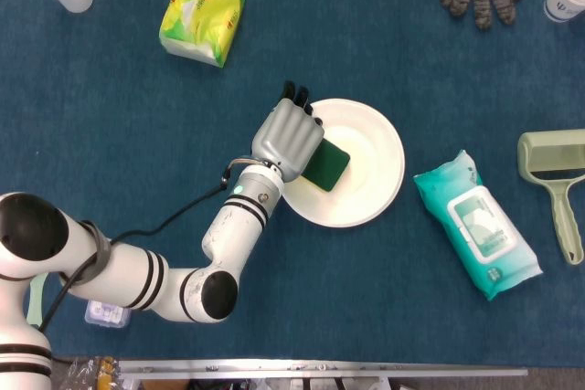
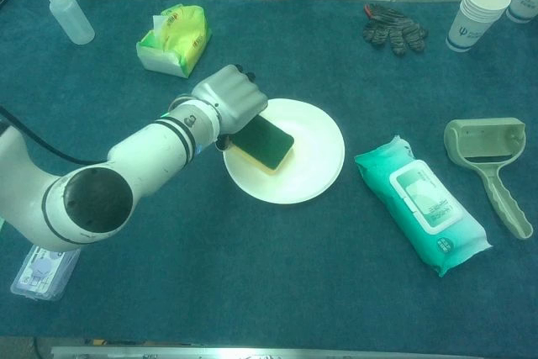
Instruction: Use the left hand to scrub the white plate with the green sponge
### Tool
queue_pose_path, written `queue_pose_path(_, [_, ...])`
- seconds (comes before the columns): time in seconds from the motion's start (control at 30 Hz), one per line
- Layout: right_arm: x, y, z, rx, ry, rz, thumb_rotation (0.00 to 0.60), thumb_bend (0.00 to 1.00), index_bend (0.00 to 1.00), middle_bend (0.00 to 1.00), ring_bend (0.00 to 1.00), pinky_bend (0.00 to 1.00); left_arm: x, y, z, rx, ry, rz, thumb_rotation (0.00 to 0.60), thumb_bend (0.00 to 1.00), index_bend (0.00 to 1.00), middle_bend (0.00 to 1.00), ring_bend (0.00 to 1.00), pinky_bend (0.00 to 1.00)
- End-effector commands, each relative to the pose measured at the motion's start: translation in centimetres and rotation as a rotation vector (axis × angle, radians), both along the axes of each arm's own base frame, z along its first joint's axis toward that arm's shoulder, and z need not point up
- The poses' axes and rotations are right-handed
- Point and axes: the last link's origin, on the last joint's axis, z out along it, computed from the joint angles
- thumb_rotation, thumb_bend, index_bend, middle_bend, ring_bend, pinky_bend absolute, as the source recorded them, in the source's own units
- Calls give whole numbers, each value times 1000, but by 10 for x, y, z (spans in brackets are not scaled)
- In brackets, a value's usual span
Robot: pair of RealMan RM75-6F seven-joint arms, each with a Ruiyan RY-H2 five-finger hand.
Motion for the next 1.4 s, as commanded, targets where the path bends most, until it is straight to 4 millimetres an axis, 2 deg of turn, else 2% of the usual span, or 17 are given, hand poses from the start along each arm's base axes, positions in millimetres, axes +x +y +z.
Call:
queue_pose_path(0.03, [0,0,0,-1,1,-1,588,325,302,315,211,405,-2,0,-2,3,13,-5,552,300,463,271,99,97])
queue_pose_path(0.27, [0,0,0,-1,0,0,587,325,301,315,211,404,-9,5,1,33,47,-18,550,300,464,271,99,97])
queue_pose_path(0.7, [2,1,0,-3,0,5,587,324,301,315,210,405,-24,16,19,104,101,-24,549,300,464,271,99,97])
queue_pose_path(1.0, [2,1,0,-4,-6,8,585,325,301,315,211,405,-9,9,24,107,89,-56,549,300,465,271,99,97])
queue_pose_path(1.4, [0,2,1,-5,-9,6,586,325,302,315,211,405,4,-11,7,63,119,-107,552,300,466,270,99,97])
